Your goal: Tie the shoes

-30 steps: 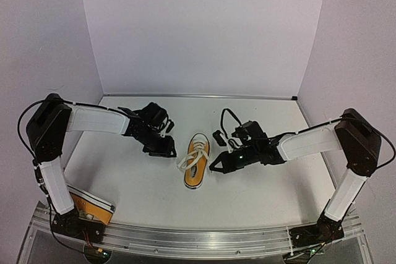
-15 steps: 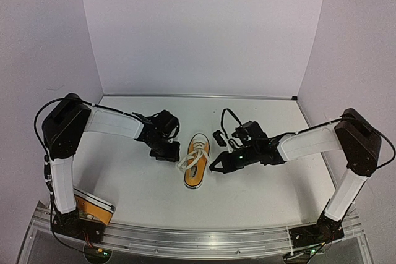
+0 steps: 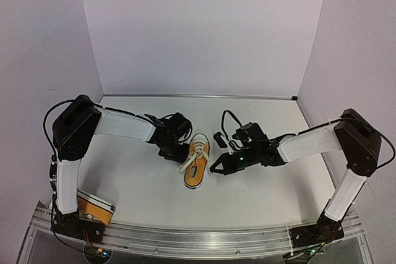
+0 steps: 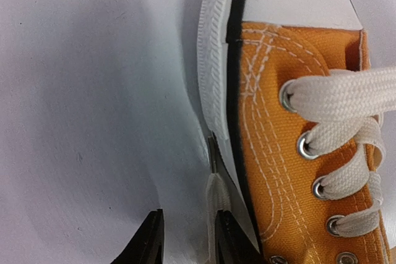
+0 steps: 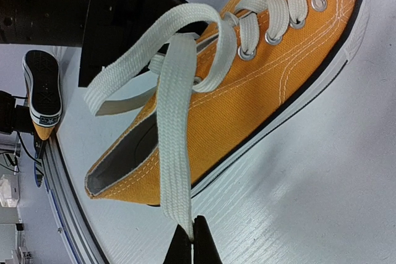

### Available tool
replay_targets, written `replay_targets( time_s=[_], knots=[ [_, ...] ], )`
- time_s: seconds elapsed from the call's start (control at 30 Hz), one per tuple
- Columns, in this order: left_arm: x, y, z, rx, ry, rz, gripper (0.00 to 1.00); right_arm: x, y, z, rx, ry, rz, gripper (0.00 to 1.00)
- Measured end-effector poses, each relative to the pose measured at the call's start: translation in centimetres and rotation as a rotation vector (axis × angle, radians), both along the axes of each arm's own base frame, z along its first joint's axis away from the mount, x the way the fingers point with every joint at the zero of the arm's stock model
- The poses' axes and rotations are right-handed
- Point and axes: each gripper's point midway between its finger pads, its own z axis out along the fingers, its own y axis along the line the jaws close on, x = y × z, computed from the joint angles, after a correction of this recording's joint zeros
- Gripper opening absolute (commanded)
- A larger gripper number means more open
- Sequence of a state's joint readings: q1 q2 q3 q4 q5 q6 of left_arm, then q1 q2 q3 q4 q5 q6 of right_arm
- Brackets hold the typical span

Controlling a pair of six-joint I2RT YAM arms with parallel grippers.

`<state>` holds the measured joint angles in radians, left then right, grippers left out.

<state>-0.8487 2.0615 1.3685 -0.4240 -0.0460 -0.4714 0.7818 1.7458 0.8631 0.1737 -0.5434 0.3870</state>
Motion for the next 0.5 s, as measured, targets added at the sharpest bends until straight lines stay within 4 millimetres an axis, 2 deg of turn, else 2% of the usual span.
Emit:
replay_targets(
  time_s=[0.1, 0.23, 0.27, 0.5],
  knots=[
    [-0.1, 0.1, -0.1, 0.026, -0.011, -0.002, 0.21, 0.0, 0.0, 0.0, 0.001, -0.001, 0.0, 0.0],
    [0.0, 0.5, -0.3, 0.065, -0.016, -0.013, 0.03, 0.0, 0.0, 0.0, 0.001, -0.002, 0.0, 0.0],
    [0.0, 0.7, -0.3, 0.076, -0.02, -0.015, 0.01, 0.0, 0.0, 0.0, 0.001, -0.002, 0.0, 0.0],
    [0.8, 2.1, -0.4, 0.077, -0.013, -0.004, 0.0, -0.4, -0.4, -0.4, -0.007, 0.007, 0.0, 0.0]
  ],
)
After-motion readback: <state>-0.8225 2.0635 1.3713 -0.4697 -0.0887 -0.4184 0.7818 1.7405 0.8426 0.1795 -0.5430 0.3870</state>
